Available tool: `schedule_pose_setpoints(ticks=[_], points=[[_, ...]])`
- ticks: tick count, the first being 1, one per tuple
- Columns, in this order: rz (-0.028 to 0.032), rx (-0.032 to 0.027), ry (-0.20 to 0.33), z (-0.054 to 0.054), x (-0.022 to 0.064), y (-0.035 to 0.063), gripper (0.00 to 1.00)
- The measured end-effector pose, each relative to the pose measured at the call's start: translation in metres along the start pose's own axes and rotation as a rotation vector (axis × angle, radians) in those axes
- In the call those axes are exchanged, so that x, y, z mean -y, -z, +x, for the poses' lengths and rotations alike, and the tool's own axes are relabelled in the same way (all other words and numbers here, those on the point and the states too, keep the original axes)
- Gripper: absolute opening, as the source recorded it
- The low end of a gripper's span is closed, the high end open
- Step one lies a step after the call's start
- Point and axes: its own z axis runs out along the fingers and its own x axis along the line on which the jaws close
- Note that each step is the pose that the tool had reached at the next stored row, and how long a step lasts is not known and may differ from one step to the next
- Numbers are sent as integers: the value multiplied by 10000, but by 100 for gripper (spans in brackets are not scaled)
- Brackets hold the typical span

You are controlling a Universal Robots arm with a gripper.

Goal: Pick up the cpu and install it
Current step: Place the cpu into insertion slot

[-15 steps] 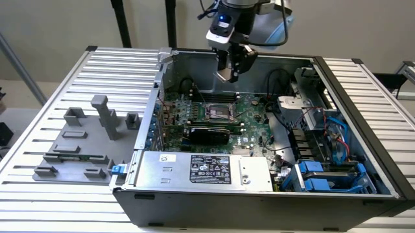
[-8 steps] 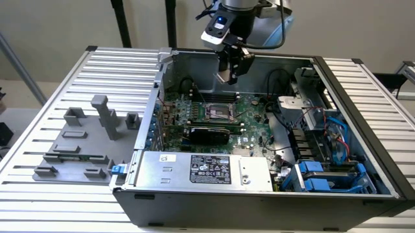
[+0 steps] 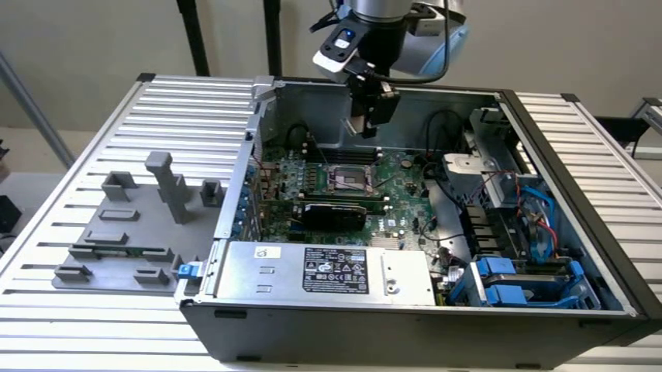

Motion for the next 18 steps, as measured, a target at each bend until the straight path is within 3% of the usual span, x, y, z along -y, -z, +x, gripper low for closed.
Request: schedule_pose_setpoints(ticks=[14, 18], points=[[-30, 56, -2532, -1, 2, -95, 55], [-35, 55, -2806, 5, 23, -99, 55]])
